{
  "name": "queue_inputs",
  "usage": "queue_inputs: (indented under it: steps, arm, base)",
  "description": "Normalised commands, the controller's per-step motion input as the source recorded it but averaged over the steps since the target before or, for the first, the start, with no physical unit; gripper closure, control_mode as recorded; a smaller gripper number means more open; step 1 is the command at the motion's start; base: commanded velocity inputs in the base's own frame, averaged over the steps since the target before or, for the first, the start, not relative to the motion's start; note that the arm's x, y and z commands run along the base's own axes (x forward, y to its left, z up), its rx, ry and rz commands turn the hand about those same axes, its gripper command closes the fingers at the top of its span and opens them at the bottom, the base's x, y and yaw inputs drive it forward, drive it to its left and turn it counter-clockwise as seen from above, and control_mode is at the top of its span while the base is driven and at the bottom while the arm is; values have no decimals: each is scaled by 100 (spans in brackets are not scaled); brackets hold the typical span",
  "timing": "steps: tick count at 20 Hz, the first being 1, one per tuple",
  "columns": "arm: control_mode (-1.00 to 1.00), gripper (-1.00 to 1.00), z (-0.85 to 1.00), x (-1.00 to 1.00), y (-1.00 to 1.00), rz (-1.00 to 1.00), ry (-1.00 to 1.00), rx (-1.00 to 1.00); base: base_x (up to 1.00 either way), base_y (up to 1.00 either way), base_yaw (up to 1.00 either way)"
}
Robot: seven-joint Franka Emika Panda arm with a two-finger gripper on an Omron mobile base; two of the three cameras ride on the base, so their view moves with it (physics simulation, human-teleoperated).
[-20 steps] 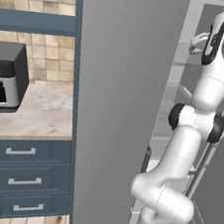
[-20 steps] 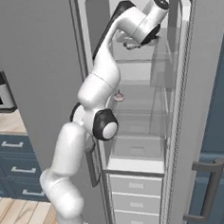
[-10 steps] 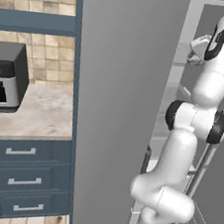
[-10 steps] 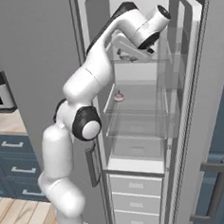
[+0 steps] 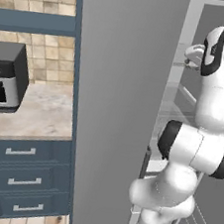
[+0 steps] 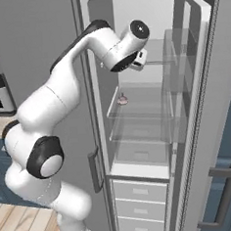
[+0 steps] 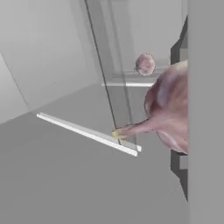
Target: Grab the garlics from the fridge, place them in the blender, close the lid, and turn on the blender to create a marinade.
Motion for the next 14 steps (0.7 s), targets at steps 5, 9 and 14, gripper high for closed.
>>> queue_inputs:
  steps: [5,9,14]
  arm:
    - [-100,100,21,-100,8,-14,-20,-15]
    - [-100,100,27,-100,0,-8,-9,-10]
    - [-100,100,1,-100,2,-4,12,-1]
  base:
    - [0,0,0]
    - [0,0,0]
    - [0,0,0]
